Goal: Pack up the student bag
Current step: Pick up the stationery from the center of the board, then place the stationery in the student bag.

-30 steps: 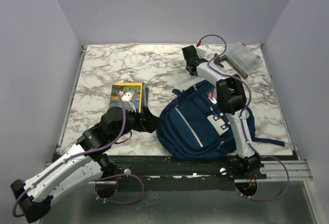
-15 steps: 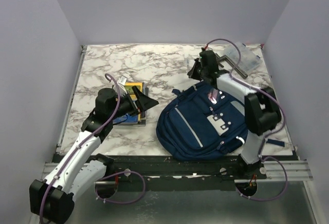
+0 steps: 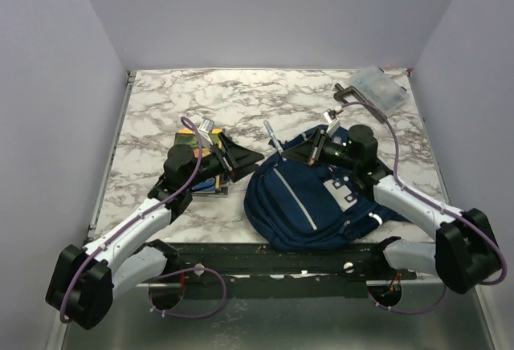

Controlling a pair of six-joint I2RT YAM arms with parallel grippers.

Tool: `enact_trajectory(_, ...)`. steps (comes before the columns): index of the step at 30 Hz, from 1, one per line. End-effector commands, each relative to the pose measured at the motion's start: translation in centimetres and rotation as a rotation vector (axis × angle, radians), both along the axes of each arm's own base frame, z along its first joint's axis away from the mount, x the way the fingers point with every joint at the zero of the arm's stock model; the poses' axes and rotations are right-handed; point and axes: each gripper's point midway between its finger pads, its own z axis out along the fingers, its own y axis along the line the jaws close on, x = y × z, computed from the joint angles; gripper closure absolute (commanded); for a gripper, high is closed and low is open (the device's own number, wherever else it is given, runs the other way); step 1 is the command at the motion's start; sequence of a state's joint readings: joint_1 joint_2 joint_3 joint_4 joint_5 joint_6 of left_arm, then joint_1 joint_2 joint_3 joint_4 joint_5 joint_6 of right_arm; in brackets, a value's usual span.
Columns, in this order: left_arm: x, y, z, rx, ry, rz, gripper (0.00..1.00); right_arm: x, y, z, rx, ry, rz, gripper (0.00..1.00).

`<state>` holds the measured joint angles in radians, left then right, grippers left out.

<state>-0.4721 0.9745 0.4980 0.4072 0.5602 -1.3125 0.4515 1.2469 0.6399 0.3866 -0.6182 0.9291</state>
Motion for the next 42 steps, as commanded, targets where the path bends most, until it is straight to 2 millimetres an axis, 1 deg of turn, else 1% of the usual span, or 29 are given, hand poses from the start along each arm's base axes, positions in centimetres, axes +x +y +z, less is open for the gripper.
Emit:
enact_trajectory(1,0.7,-0.9,2.0,-0.068,-0.054,0.056,0.31,-3.0,0.5,5.7,0.178,-0.071,0.083,0.99)
enact_trajectory(4,1.0,-1.5,2.8,-0.082,-0.061,0.054,0.38,-3.8,0.7,6.5,0.207,-0.077,0.096,0.99)
enact_trajectory(7,1.3,-2.1,3.9,-0.110,-0.078,0.041,0.40,-4.1,1.0,7.0,0.221,-0.084,0.100,0.99)
enact_trajectory(10,1.3,-2.5,5.2,-0.144,-0.114,0.032,0.39,-4.4,1.4,7.2,0.226,-0.088,0.103,0.99)
enact_trajectory(13,1.5,-2.8,5.7,-0.153,-0.123,0.035,0.39,-4.7,1.9,7.2,0.234,-0.083,0.117,0.99)
enact_trajectory(16,1.9,-3.0,5.6,-0.160,-0.111,0.044,0.46,-5.1,2.4,7.2,0.240,-0.079,0.125,0.99)
enact_trajectory(20,2.0,-3.4,6.0,-0.170,-0.123,0.038,0.55,-5.4,2.8,7.0,0.241,-0.076,0.122,0.99)
enact_trajectory(21,2.0,-3.5,6.0,-0.170,-0.122,0.035,0.58,-5.4,2.8,7.0,0.241,-0.077,0.121,0.99)
enact_trajectory(25,1.8,-3.6,5.8,-0.170,-0.122,0.030,0.77,-5.2,2.7,6.7,0.225,-0.078,0.090,1.00)
enact_trajectory(28,1.6,-3.4,5.8,-0.163,-0.139,0.033,0.92,-4.8,2.7,5.8,0.172,-0.061,0.063,1.00)
enact_trajectory(29,1.6,-3.3,5.6,-0.154,-0.149,0.036,0.97,-4.5,2.6,4.9,0.123,-0.044,0.052,0.96)
enact_trajectory(30,1.5,-3.2,5.4,-0.142,-0.153,0.036,1.00,-4.3,2.3,3.9,0.033,-0.047,0.046,0.87)
enact_trajectory(31,1.5,-2.9,4.8,-0.114,-0.149,0.039,1.00,-3.6,1.5,2.7,-0.086,-0.060,0.011,0.72)
enact_trajectory(32,1.6,-2.6,3.6,-0.065,-0.130,0.047,1.00,-3.4,0.3,1.3,-0.222,-0.059,-0.019,0.56)
enact_trajectory(33,1.7,-2.0,2.7,-0.021,-0.117,0.062,1.00,-3.0,-1.1,0.3,-0.327,-0.063,-0.060,0.47)
enact_trajectory(34,1.8,-1.2,1.2,0.039,-0.096,0.086,1.00,-3.0,-2.5,-0.3,-0.426,-0.077,-0.083,0.41)
enact_trajectory(35,1.9,-0.3,0.5,0.085,-0.092,0.114,1.00,-3.0,-3.8,-0.7,-0.504,-0.084,-0.099,0.36)
enact_trajectory(36,2.0,0.8,-1.0,0.164,-0.075,0.142,1.00,-3.1,-4.7,-0.9,-0.564,-0.107,-0.099,0.33)
enact_trajectory(37,2.2,1.8,-1.9,0.229,-0.064,0.168,1.00,-3.5,-5.4,-1.4,-0.625,-0.109,-0.078,0.32)
enact_trajectory(39,2.3,4.0,-4.0,0.369,-0.037,0.214,1.00,-4.2,-5.9,-2.5,-0.722,-0.093,-0.034,0.31)
enact_trajectory(41,1.9,5.9,-5.5,0.475,-0.032,0.248,1.00,-5.1,-5.6,-4.0,-0.831,-0.076,-0.007,0.29)
enact_trajectory(42,1.7,6.6,-5.9,0.507,-0.032,0.268,1.00,-5.7,-5.5,-4.8,-0.913,-0.084,-0.002,0.28)
